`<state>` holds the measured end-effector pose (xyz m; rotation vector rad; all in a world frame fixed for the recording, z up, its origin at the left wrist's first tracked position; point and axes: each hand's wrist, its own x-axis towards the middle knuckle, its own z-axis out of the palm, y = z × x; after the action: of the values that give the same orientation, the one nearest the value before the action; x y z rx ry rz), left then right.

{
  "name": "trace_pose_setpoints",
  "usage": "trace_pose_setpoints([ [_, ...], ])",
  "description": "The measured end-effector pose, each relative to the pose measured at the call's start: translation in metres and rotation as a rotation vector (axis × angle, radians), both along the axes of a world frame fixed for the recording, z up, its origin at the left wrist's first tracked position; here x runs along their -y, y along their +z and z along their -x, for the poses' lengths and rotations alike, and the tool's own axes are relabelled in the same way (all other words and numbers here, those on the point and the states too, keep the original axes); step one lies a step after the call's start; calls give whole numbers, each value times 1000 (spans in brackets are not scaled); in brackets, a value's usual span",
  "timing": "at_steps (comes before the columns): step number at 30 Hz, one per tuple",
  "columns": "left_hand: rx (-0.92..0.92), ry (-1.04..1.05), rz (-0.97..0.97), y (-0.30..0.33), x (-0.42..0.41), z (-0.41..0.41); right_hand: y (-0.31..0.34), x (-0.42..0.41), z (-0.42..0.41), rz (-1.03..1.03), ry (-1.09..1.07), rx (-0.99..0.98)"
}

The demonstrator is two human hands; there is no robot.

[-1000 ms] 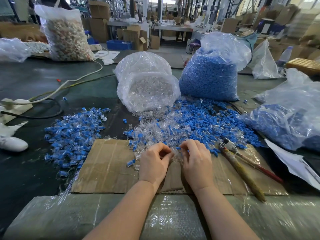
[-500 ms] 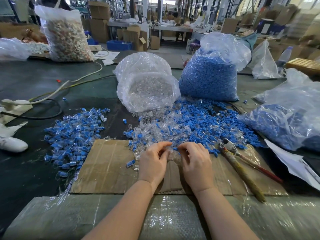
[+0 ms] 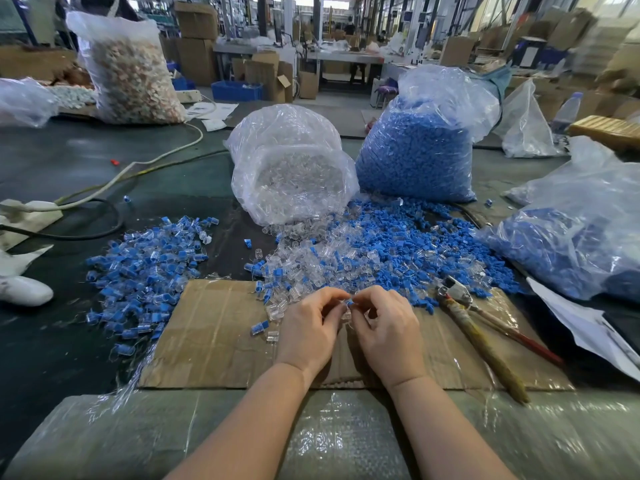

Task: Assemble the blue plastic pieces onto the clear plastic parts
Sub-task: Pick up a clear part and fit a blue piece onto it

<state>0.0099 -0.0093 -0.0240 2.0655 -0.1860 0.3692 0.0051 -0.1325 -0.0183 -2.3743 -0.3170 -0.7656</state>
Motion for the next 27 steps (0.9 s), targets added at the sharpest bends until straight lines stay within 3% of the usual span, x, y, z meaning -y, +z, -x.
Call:
trace_pose_setpoints([
  [4, 1, -22, -9, 0, 0, 1, -2, 2, 0, -5, 3, -24],
  [12, -137, -15, 226, 0, -3, -3, 2, 0, 1, 16, 56, 6],
  [27, -144, -47, 248, 1, -3, -3, 8, -1, 2, 13, 81, -44],
])
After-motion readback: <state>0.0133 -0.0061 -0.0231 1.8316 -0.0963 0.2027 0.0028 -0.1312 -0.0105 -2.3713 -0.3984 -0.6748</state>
